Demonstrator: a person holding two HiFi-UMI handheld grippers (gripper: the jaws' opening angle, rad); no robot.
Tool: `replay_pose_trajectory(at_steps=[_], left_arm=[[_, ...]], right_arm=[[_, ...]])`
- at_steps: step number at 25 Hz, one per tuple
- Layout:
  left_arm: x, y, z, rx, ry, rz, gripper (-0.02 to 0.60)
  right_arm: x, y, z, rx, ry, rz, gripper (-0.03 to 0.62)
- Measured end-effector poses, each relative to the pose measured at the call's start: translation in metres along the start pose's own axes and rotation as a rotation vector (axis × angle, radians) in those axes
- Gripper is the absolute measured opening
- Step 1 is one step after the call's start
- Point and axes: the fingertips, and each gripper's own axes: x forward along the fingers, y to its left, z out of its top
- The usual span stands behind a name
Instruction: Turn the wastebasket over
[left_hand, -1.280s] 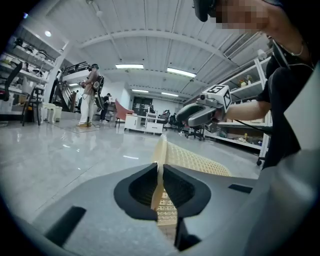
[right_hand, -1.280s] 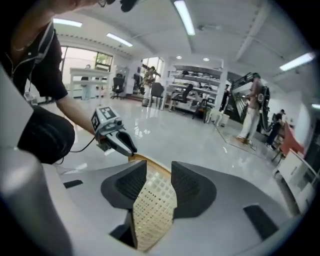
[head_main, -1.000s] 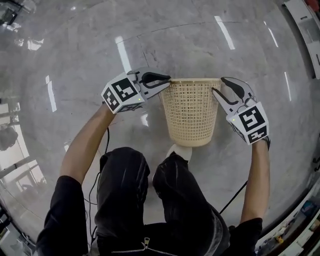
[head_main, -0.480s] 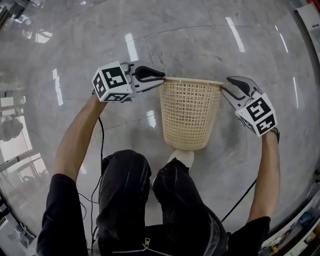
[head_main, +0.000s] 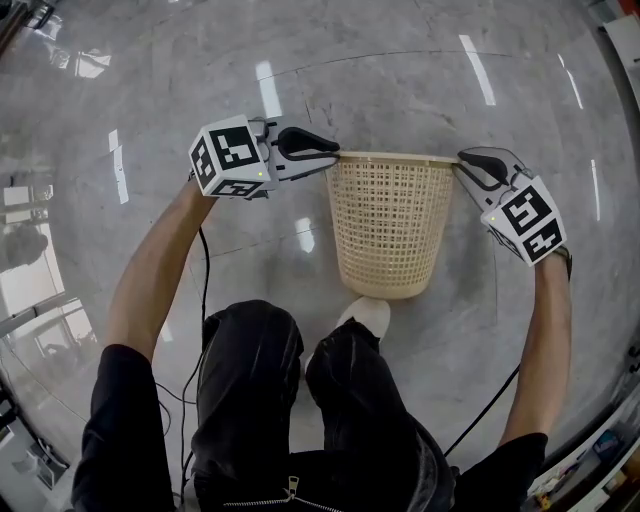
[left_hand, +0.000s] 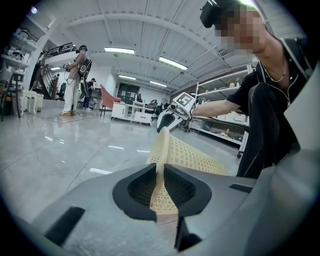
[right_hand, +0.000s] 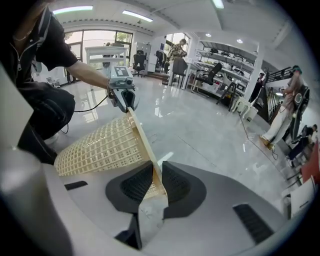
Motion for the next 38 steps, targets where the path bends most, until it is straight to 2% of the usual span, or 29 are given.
replay_pose_trajectory(at_steps=[2,5,10,17,20,23,26,28,32,34,36,38], left_arm=[[0.001,0.001,0.002,-0.004,-0.006,-0.005,0.044],[0.001,0.005,0.006,0.0,-0.018,0.022,0.046],[-0.007,0.019,0.018,0.014,-0.042,0.097,0.052],[-0.015,0.052,0.047,0.083,-0.052,0.241,0.06],[-0.018,0.053,0.056,0.077,-0.089,0.254,0.067],[-0.021,0.041,0.061,0.016,-0.151,0.227,0.081],[-0.032,0.014,0.063,-0.119,-0.259,0.142,0.095],[-0.043,-0.01,0.065,-0.183,-0.317,0.093,0.094],[-0.062,-0.042,0.085,-0.225,-0.382,0.075,0.092],[-0.055,-0.057,0.089,-0.22,-0.353,0.074,0.077],[-0.041,-0.074,0.082,-0.179,-0.302,0.067,0.061],[-0.033,-0.083,0.073,-0.172,-0.296,0.08,0.05]], right_arm=[[0.0,0.002,-0.001,-0.049,0.041,-0.013,0.056],[-0.002,0.007,-0.004,-0.183,0.094,-0.068,0.028],[-0.011,0.003,0.01,-0.218,0.044,-0.171,0.023],[-0.033,-0.03,0.044,-0.31,0.02,-0.449,0.021],[-0.046,-0.03,0.051,-0.364,0.032,-0.563,0.021],[-0.06,-0.013,0.053,-0.395,0.051,-0.647,0.021],[-0.073,0.017,0.05,-0.378,0.057,-0.658,0.023],[-0.082,0.044,0.047,-0.374,0.065,-0.65,0.023],[-0.094,0.091,0.054,-0.38,0.078,-0.598,0.025],[-0.097,0.111,0.056,-0.384,0.083,-0.567,0.026],[-0.098,0.128,0.056,-0.369,0.08,-0.539,0.034],[-0.098,0.14,0.055,-0.335,0.063,-0.514,0.043]])
